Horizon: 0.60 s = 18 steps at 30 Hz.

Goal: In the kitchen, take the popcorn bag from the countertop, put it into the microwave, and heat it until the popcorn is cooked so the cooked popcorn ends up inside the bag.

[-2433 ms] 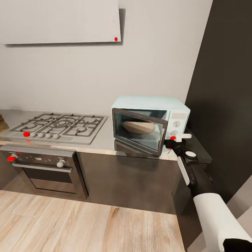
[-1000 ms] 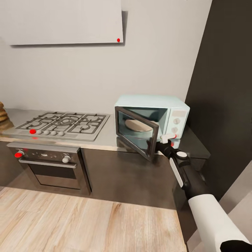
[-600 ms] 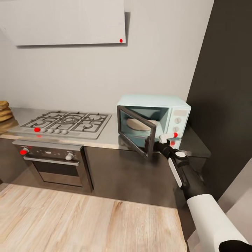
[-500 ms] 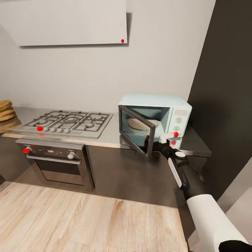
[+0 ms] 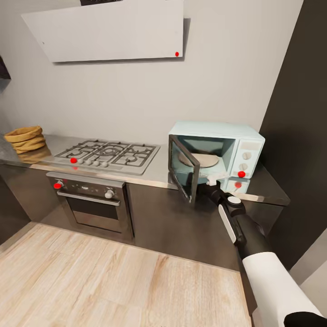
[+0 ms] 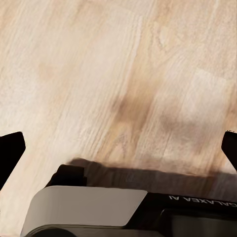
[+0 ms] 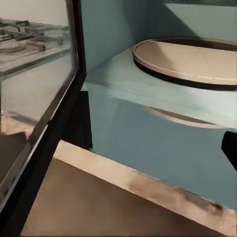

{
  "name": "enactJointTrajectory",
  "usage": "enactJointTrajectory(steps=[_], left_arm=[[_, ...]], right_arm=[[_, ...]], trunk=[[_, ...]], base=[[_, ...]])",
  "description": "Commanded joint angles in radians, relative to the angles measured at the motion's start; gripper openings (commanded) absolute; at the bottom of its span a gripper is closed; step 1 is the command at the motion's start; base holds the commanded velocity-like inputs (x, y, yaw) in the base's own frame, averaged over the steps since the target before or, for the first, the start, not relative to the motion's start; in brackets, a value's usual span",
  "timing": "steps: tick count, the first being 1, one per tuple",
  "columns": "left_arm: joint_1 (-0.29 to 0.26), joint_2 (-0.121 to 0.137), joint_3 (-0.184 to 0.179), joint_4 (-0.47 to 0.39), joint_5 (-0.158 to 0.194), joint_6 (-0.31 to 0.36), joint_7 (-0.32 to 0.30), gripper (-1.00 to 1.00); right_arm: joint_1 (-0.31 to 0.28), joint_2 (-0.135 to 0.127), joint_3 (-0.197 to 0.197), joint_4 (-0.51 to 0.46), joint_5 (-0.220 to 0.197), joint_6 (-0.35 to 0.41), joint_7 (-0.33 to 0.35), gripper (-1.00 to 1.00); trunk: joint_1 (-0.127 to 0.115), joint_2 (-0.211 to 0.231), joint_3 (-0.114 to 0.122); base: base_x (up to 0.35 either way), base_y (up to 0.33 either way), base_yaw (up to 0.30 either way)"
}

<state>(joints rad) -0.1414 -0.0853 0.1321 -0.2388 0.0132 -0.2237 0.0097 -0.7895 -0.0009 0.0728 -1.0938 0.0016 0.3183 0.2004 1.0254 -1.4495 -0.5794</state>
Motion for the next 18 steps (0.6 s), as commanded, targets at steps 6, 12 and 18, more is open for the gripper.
enactJointTrajectory(steps=[6, 12, 18], left_arm=[[-0.001, -0.001, 0.003, 0.001, 0.001, -0.003, 0.001, 1.00], [-0.001, -0.001, 0.003, 0.001, 0.001, -0.003, 0.001, 1.00], [-0.001, -0.001, 0.003, 0.001, 0.001, -0.003, 0.001, 1.00]], right_arm=[[0.001, 0.002, 0.000, -0.001, -0.002, 0.005, 0.003, 1.00], [0.001, 0.001, -0.001, -0.002, -0.002, 0.005, 0.004, 1.00], [0.001, 0.000, -0.001, -0.006, -0.002, 0.007, 0.002, 1.00]], trunk=[[0.000, -0.001, -0.001], [0.000, -0.001, -0.001], [0.000, -0.001, -0.001]], base=[[-0.143, 0.000, 0.063], [-0.047, 0.048, 0.165], [-0.046, 0.057, 0.146]])
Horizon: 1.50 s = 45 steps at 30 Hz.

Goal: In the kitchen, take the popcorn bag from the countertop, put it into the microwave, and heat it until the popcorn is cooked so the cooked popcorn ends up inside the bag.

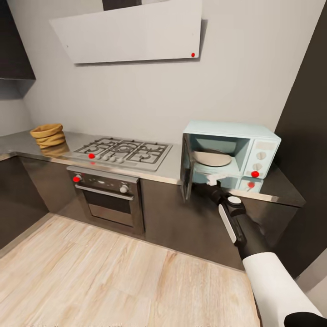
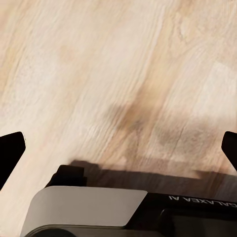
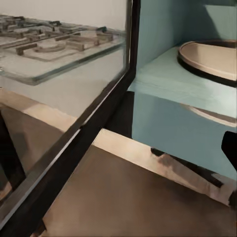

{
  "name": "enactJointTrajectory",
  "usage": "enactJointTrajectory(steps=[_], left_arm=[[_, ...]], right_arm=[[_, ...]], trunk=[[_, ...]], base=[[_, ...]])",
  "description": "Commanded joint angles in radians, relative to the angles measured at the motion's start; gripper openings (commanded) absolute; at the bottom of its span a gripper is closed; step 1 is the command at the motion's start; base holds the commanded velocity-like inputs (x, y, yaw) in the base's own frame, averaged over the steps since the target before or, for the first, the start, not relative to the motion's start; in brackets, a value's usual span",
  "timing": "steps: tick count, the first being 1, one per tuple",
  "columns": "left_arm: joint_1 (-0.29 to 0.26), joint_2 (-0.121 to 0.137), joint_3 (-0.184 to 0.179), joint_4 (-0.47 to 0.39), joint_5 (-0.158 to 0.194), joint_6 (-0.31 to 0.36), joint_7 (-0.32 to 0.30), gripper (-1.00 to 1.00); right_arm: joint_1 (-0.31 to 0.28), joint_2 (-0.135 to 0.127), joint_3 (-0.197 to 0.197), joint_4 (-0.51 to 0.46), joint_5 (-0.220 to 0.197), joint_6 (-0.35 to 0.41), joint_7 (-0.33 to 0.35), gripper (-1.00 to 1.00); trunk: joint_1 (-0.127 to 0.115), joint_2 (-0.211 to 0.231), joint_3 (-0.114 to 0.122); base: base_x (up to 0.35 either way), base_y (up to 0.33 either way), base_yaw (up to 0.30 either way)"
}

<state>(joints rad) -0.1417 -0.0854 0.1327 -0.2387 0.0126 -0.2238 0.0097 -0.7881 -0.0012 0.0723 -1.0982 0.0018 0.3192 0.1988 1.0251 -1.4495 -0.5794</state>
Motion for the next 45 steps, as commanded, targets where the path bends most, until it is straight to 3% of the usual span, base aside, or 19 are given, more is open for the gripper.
enactJointTrajectory(steps=[1, 45], left_arm=[[-0.001, 0.000, 0.002, 0.001, 0.001, -0.003, 0.001, 1.00], [-0.001, 0.000, 0.001, 0.001, 0.000, -0.003, 0.001, 1.00]], right_arm=[[0.000, 0.000, -0.001, -0.006, -0.002, 0.006, 0.003, 1.00], [0.001, 0.000, -0.006, -0.017, -0.002, 0.017, -0.001, 1.00]], trunk=[[0.000, -0.001, -0.001], [0.000, -0.001, -0.002]], base=[[-0.055, 0.093, 0.081], [-0.007, -0.003, 0.054]])
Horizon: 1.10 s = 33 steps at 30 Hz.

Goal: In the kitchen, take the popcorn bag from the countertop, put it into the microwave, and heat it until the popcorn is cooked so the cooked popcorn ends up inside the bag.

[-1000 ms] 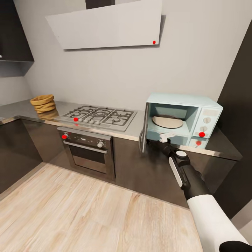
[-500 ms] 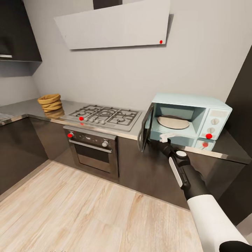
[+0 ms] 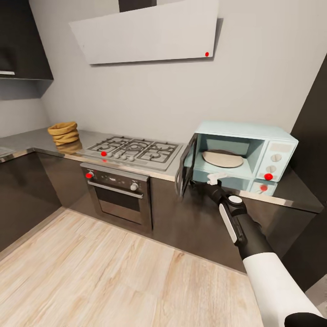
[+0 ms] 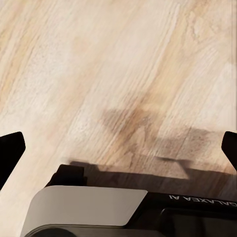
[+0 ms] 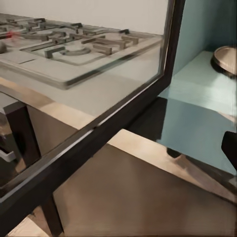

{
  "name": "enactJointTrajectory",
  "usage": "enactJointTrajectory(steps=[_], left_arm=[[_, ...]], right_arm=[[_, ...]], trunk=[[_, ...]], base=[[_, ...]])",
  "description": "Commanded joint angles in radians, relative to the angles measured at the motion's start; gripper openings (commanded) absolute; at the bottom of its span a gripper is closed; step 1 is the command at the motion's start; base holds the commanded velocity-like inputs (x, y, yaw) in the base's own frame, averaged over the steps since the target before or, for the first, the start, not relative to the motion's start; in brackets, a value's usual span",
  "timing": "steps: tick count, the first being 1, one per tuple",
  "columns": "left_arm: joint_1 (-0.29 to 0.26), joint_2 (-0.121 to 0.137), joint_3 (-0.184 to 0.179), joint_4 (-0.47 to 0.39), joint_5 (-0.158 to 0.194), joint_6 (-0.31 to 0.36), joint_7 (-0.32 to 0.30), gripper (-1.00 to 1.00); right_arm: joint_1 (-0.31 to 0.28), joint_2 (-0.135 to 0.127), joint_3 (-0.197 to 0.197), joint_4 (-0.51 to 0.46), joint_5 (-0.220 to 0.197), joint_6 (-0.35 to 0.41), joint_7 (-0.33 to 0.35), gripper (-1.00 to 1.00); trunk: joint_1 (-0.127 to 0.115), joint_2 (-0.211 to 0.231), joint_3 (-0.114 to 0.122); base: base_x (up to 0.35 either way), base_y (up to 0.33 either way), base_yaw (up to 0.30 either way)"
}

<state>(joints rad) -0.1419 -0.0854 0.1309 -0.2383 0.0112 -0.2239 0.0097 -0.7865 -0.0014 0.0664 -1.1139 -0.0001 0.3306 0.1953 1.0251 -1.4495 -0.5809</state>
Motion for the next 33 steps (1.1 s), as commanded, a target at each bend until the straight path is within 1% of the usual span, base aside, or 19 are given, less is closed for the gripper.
enactJointTrajectory(steps=[1, 8, 12, 13, 14, 17, 21, 25, 28, 33], left_arm=[[0.000, 0.000, 0.003, 0.001, 0.001, -0.003, 0.001, 1.00], [0.000, 0.000, 0.002, 0.001, 0.001, -0.003, 0.001, 1.00], [-0.005, -0.002, -0.004, 0.001, -0.009, -0.002, 0.001, 1.00], [-0.001, -0.008, -0.010, 0.002, -0.014, -0.005, 0.007, 1.00], [-0.001, -0.008, -0.015, 0.002, -0.017, -0.005, 0.007, 1.00], [-0.001, -0.008, -0.012, 0.002, -0.016, -0.005, 0.007, 1.00], [-0.001, -0.007, -0.009, 0.002, -0.014, -0.005, 0.007, 1.00], [-0.001, -0.005, -0.007, 0.002, -0.013, -0.005, 0.007, 1.00], [-0.001, -0.005, -0.007, 0.002, -0.013, -0.005, 0.007, 1.00], [-0.001, -0.005, 0.000, 0.002, -0.006, -0.005, 0.007, 1.00]], right_arm=[[0.000, 0.000, 0.000, -0.001, 0.000, 0.005, 0.003, 1.00], [0.000, -0.002, -0.014, -0.001, 0.000, 0.004, -0.001, 1.00], [0.000, -0.009, -0.049, -0.001, 0.001, 0.003, -0.002, 1.00], [-0.006, -0.011, -0.043, -0.007, -0.005, 0.009, -0.001, 1.00], [-0.012, -0.011, -0.038, -0.012, -0.005, 0.010, -0.002, 1.00], [-0.029, -0.010, -0.040, -0.029, -0.006, 0.011, -0.005, 1.00], [-0.007, -0.010, -0.057, -0.033, -0.005, 0.033, -0.009, 1.00], [0.016, -0.010, -0.059, -0.031, -0.005, 0.049, -0.010, 1.00], [0.016, -0.011, -0.059, -0.031, -0.005, 0.050, -0.010, 1.00], [0.017, -0.011, -0.058, -0.030, -0.004, 0.050, -0.012, 1.00]], trunk=[[0.000, 0.000, -0.001], [0.000, 0.000, -0.001], [0.000, 0.000, -0.001], [0.000, 0.000, -0.001], [0.000, 0.000, -0.001], [0.000, 0.000, -0.001], [0.000, 0.000, -0.001], [0.000, 0.000, -0.001], [0.000, 0.000, -0.001], [0.000, 0.000, -0.001]], base=[[0.000, -0.056, 0.000], [0.000, -0.008, 0.000], [0.000, 0.000, 0.000], [0.000, 0.000, 0.000], [0.000, 0.000, 0.000], [0.000, 0.000, 0.000], [0.000, -0.148, 0.000], [0.000, -0.116, 0.000], [-0.005, -0.044, 0.000], [-0.076, -0.243, 0.000]])
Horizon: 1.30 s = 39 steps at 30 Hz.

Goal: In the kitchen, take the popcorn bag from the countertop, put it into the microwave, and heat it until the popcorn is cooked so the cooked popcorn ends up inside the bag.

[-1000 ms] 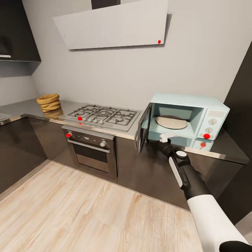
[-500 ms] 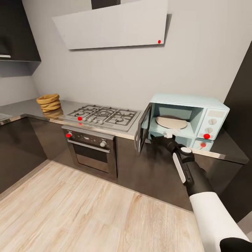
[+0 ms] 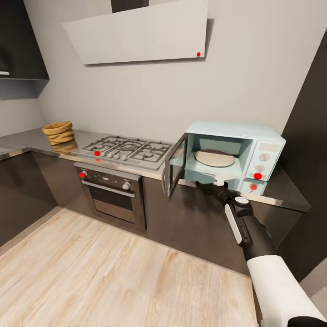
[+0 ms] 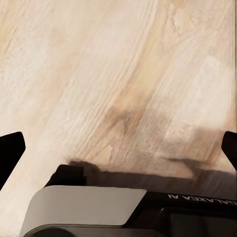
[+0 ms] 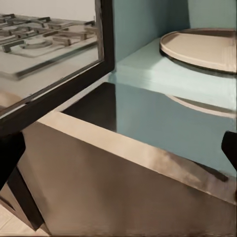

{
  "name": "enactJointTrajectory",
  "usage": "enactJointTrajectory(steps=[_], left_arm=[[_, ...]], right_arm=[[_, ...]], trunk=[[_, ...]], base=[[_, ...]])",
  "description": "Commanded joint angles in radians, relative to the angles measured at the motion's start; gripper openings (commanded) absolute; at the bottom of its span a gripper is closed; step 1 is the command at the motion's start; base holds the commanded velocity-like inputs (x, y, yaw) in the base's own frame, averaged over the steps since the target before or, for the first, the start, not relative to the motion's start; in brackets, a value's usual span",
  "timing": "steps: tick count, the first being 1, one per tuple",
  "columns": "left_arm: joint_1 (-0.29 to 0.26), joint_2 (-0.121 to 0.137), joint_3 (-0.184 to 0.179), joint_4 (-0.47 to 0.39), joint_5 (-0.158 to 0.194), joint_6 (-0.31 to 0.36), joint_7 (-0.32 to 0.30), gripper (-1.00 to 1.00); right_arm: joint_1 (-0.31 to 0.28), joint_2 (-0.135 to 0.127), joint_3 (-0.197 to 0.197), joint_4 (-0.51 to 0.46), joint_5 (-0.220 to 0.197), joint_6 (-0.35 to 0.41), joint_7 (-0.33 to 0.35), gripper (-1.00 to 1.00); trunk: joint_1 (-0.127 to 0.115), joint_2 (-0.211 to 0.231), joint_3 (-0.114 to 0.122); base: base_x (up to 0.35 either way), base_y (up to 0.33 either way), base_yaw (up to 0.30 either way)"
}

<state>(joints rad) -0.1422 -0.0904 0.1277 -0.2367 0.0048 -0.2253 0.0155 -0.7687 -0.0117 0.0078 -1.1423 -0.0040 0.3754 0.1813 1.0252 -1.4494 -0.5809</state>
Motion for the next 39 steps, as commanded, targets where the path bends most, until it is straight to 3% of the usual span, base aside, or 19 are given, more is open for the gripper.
enactJointTrajectory(steps=[1, 9, 19, 26, 31, 35, 39], left_arm=[[-0.001, 0.000, 0.003, 0.000, 0.002, -0.003, 0.002, 1.00], [-0.001, 0.002, 0.006, -0.001, 0.006, -0.003, 0.002, 1.00], [-0.001, 0.003, 0.007, -0.004, 0.007, -0.003, 0.003, 1.00], [0.000, 0.003, 0.007, -0.004, 0.006, -0.003, 0.001, 1.00], [0.000, 0.002, 0.006, -0.004, 0.006, -0.003, 0.001, 1.00], [0.000, 0.001, 0.006, -0.004, 0.006, -0.003, 0.001, 1.00], [0.000, 0.002, 0.006, -0.004, 0.006, -0.003, 0.001, 1.00]], right_arm=[[0.000, -0.001, 0.001, -0.002, 0.000, 0.005, 0.002, 1.00], [0.003, -0.001, 0.005, -0.002, 0.002, 0.005, 0.001, 1.00], [0.027, -0.001, 0.007, -0.043, 0.002, 0.006, 0.004, 1.00], [0.120, -0.002, 0.003, -0.181, 0.002, 0.048, 0.004, 1.00], [0.159, -0.003, 0.000, -0.203, 0.002, 0.051, 0.001, 1.00], [0.210, -0.031, -0.001, -0.193, 0.001, 0.050, -0.005, 1.00], [0.300, -0.049, -0.002, -0.186, 0.002, 0.042, -0.021, 1.00]], trunk=[[0.000, -0.001, -0.001], [0.000, -0.001, -0.001], [0.000, -0.001, -0.001], [0.000, -0.001, -0.001], [0.000, -0.001, -0.001], [0.000, -0.001, -0.001], [0.000, -0.001, -0.001]], base=[[-0.177, -0.249, 0.000], [-0.216, -0.086, 0.000], [-0.262, 0.193, 0.000], [-0.113, 0.085, 0.000], [-0.003, 0.002, 0.000], [0.000, 0.000, 0.000], [0.000, 0.000, 0.000]])
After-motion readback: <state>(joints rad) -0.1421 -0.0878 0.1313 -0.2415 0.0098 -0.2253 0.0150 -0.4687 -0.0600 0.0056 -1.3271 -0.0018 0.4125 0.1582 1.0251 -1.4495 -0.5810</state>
